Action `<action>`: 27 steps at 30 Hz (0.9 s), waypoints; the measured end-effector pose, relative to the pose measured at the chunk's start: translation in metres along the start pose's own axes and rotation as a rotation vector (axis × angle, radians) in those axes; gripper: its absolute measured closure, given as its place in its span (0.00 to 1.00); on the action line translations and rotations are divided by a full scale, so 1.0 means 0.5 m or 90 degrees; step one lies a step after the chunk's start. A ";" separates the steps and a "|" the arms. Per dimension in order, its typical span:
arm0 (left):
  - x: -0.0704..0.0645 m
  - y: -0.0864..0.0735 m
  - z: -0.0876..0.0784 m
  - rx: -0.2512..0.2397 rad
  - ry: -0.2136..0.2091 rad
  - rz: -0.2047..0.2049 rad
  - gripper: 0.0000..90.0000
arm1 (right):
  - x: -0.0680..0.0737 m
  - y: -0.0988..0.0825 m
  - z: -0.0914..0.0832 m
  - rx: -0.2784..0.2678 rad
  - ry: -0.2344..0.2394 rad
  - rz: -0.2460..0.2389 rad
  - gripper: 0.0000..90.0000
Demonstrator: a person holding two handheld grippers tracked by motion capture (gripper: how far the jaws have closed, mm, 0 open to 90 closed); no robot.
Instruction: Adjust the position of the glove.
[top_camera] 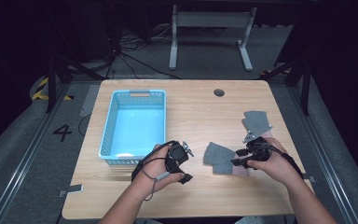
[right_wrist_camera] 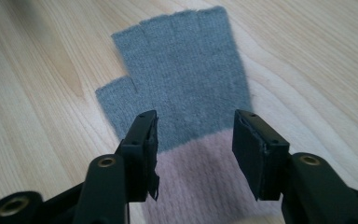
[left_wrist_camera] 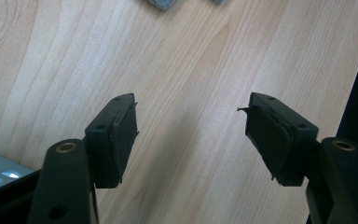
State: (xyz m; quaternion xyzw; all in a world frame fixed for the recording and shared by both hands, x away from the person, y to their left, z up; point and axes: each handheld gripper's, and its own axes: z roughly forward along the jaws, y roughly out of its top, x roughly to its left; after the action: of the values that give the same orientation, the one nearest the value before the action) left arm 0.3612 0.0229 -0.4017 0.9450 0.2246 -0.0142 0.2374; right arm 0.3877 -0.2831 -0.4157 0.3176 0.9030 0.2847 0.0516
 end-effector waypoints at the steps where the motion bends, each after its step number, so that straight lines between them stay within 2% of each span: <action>1: 0.000 0.000 0.000 0.001 0.000 0.001 0.38 | 0.003 0.001 0.010 0.000 0.008 -0.001 0.55; 5: -0.001 0.000 0.001 0.001 -0.001 0.001 0.38 | 0.009 0.003 0.027 -0.001 0.004 -0.015 0.55; 12: -0.002 0.000 0.002 0.004 -0.003 0.003 0.38 | 0.012 0.005 0.047 0.003 -0.007 -0.022 0.55; 15: -0.001 0.000 0.002 0.004 -0.003 0.003 0.37 | 0.019 0.004 0.059 0.015 -0.036 -0.038 0.57; 19: 0.000 0.000 0.003 0.002 -0.002 0.005 0.37 | 0.027 0.007 0.063 0.024 -0.051 -0.051 0.60; 22: -0.002 -0.001 0.003 0.004 -0.004 0.004 0.37 | 0.024 0.007 0.062 0.026 -0.046 -0.046 0.65; 23: -0.002 0.000 0.004 0.001 -0.004 0.005 0.37 | 0.022 0.007 0.061 0.026 -0.046 -0.045 0.70; 24: -0.002 0.000 0.004 0.001 -0.004 0.005 0.37 | 0.022 0.007 0.061 0.026 -0.046 -0.045 0.70; 25: -0.002 0.000 0.005 0.001 -0.006 0.004 0.37 | 0.021 0.007 0.061 0.027 -0.046 -0.042 0.76; 26: -0.002 0.000 0.005 0.001 -0.006 0.004 0.37 | 0.021 0.007 0.061 0.027 -0.046 -0.042 0.76; 27: -0.001 0.000 0.005 0.001 -0.005 0.004 0.37 | 0.021 0.008 0.060 0.030 -0.047 -0.031 0.85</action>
State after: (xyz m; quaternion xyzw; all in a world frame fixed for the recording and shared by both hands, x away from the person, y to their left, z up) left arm 0.3607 0.0217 -0.4038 0.9458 0.2207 -0.0171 0.2376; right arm 0.3896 -0.2596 -0.4375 0.3070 0.9145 0.2498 0.0843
